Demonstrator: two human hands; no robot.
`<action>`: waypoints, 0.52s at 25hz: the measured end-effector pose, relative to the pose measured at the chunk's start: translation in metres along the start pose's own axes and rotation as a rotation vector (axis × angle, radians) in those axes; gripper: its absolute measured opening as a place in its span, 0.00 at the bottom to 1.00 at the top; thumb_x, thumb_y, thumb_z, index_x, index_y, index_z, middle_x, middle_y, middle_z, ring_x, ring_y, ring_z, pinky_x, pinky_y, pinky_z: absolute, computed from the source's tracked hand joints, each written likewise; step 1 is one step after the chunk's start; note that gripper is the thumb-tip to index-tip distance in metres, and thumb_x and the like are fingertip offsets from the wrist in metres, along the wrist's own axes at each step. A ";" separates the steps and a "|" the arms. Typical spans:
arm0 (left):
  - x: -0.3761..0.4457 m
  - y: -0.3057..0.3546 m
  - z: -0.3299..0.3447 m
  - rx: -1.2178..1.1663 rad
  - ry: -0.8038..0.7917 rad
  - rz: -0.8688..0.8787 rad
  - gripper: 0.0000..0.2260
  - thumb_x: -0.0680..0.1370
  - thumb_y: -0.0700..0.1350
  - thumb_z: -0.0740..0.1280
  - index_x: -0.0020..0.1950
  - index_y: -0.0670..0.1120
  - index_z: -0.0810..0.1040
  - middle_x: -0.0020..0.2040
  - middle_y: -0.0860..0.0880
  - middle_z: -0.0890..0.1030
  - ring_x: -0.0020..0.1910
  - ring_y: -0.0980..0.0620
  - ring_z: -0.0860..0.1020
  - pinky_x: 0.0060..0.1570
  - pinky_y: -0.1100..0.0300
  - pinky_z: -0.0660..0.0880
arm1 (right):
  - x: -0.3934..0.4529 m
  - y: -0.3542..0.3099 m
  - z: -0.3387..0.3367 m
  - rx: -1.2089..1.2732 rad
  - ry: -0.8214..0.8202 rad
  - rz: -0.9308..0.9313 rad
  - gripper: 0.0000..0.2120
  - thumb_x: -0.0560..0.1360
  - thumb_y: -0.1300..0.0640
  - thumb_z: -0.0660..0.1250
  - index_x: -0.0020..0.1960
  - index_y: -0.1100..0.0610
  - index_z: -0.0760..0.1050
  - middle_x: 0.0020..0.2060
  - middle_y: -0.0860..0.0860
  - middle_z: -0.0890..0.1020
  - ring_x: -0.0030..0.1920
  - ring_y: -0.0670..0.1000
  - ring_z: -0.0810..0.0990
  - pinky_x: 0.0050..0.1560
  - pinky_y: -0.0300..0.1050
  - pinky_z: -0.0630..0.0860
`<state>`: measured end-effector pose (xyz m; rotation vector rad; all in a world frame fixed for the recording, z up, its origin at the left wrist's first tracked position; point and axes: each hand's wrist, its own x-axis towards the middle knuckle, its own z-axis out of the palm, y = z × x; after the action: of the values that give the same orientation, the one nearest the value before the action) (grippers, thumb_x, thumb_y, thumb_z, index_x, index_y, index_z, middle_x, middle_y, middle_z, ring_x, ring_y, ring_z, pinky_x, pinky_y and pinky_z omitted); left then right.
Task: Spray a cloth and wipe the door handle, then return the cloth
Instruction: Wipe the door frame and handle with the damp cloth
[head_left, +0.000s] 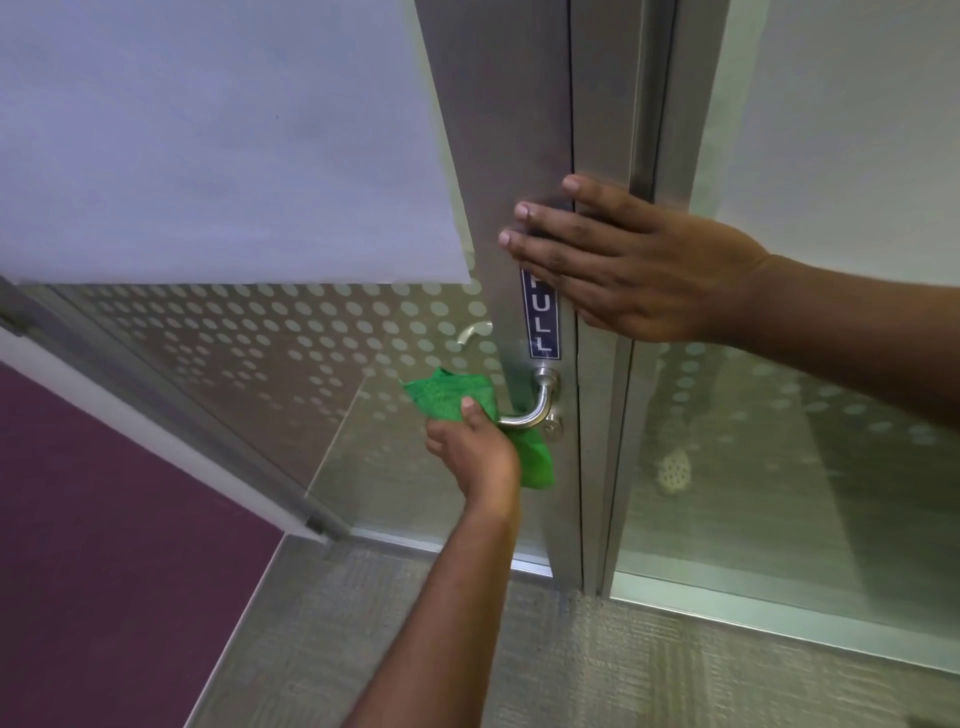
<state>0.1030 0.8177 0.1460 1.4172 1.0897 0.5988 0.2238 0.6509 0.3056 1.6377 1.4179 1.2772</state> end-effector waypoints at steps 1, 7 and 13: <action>0.007 0.002 -0.001 0.036 -0.015 -0.013 0.26 0.86 0.49 0.61 0.79 0.35 0.61 0.76 0.35 0.65 0.70 0.34 0.73 0.71 0.45 0.73 | 0.001 -0.001 0.000 -0.001 -0.001 0.001 0.31 0.90 0.50 0.44 0.85 0.70 0.51 0.84 0.64 0.60 0.85 0.64 0.57 0.85 0.64 0.51; 0.034 0.021 -0.004 0.227 0.002 -0.006 0.23 0.86 0.48 0.61 0.77 0.38 0.64 0.74 0.38 0.67 0.69 0.34 0.74 0.68 0.40 0.75 | 0.004 -0.003 -0.001 0.005 -0.001 0.002 0.30 0.89 0.52 0.44 0.85 0.71 0.54 0.83 0.64 0.62 0.84 0.65 0.60 0.85 0.64 0.52; 0.024 0.005 -0.008 0.109 -0.043 0.040 0.22 0.85 0.49 0.61 0.75 0.37 0.66 0.72 0.37 0.71 0.68 0.36 0.76 0.69 0.41 0.74 | 0.004 -0.003 0.001 0.016 0.000 0.015 0.30 0.89 0.52 0.45 0.85 0.70 0.54 0.84 0.64 0.63 0.84 0.64 0.60 0.85 0.64 0.52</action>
<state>0.1081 0.8432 0.1460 1.5419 1.0759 0.5422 0.2235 0.6553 0.3036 1.6618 1.4216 1.2776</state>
